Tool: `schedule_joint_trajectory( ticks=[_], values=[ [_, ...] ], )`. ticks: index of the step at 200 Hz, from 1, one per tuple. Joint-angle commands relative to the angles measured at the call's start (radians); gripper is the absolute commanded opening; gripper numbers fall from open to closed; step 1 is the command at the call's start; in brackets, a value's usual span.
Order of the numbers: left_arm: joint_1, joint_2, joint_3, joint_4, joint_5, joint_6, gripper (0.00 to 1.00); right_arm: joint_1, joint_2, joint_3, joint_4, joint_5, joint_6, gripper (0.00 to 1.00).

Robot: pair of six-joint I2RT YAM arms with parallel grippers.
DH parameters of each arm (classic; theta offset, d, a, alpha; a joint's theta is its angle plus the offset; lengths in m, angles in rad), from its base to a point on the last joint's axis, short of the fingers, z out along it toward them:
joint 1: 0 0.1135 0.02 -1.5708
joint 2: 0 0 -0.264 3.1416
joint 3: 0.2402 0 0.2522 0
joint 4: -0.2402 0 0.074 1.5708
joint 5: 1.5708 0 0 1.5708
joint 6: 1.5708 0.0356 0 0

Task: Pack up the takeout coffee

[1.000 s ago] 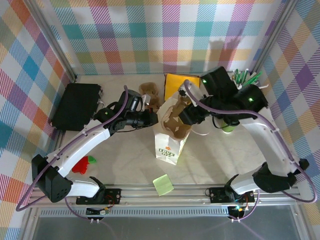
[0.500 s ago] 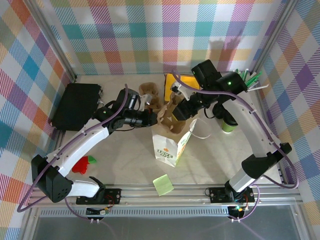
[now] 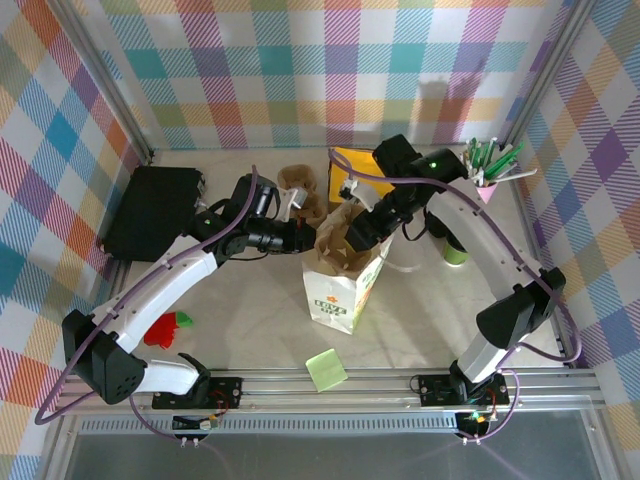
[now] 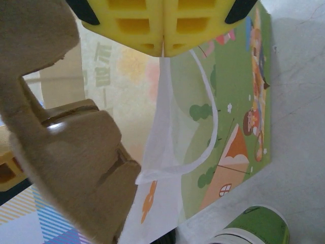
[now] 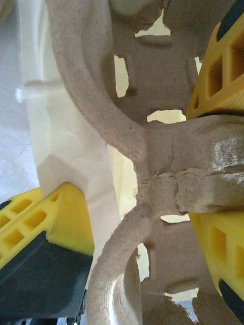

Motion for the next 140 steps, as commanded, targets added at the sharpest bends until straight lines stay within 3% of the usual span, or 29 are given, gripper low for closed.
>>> schedule_joint_trajectory(
  ticks=[1, 97, 140],
  values=[
    [0.011, 0.004, 0.032, -0.024, 0.041, 0.033, 0.00, 0.000, -0.009, -0.028, 0.016, 0.030, -0.027, 0.41],
    [0.010, 0.024, 0.045, -0.021, 0.089, 0.094, 0.00, -0.001, -0.052, -0.102, 0.159, 0.020, 0.055, 0.41],
    [0.011, 0.025, 0.045, -0.040, 0.092, 0.141, 0.00, -0.001, -0.076, -0.120, 0.224, -0.060, 0.114, 0.41]
  ],
)
